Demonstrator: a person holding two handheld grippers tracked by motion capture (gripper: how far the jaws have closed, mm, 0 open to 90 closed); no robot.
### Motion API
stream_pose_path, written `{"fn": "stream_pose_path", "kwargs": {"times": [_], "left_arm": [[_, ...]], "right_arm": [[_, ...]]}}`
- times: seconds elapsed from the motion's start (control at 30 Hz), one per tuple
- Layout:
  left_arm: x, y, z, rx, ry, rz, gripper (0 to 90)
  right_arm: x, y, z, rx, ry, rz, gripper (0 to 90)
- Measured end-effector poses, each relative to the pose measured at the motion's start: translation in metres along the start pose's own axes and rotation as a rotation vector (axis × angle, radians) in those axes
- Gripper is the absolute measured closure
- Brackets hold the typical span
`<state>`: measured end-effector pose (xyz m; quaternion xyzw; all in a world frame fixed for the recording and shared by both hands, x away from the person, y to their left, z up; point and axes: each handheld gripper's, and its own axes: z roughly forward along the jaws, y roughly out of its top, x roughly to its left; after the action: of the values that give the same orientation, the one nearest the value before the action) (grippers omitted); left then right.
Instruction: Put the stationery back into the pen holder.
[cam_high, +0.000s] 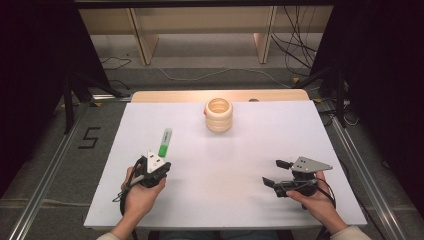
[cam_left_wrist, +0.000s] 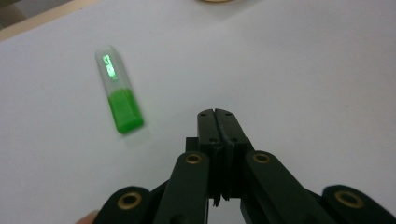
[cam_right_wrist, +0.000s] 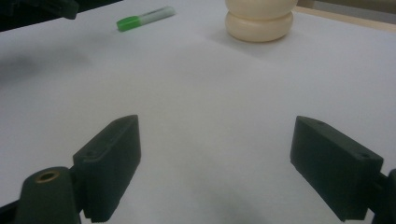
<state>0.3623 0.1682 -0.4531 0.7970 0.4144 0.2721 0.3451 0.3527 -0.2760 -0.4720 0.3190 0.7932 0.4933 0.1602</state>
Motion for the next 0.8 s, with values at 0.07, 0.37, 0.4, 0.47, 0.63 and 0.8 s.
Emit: {"fn": "stream_pose_path", "kwargs": {"times": [0.07, 0.37, 0.4, 0.47, 0.63, 0.8], "left_arm": [[0.009, 0.009, 0.01, 0.005, 0.001, -0.001, 89.7], [0.047, 0.044, 0.058, 0.064, 0.019, 0.016, 89.8], [0.05, 0.048, 0.063, 0.072, 0.014, 0.017, 89.8], [0.053, 0.051, 0.068, 0.078, 0.014, 0.02, 89.8], [0.067, 0.063, 0.092, 0.128, 0.019, 0.024, 89.8], [0.069, 0.065, 0.105, 0.148, 0.018, 0.026, 89.8]], "right_arm": [[0.0, 0.0, 0.0, 0.003, -0.002, 0.009, 17.2], [-0.001, -0.001, -0.001, 0.002, -0.001, 0.015, 17.2], [-0.001, -0.001, 0.0, 0.002, 0.0, 0.013, 17.2], [-0.001, -0.001, 0.0, 0.002, 0.001, 0.015, 17.2], [-0.001, -0.001, 0.0, 0.007, 0.007, 0.019, 17.2], [-0.001, -0.002, 0.0, 0.008, 0.007, 0.021, 17.2]]}}
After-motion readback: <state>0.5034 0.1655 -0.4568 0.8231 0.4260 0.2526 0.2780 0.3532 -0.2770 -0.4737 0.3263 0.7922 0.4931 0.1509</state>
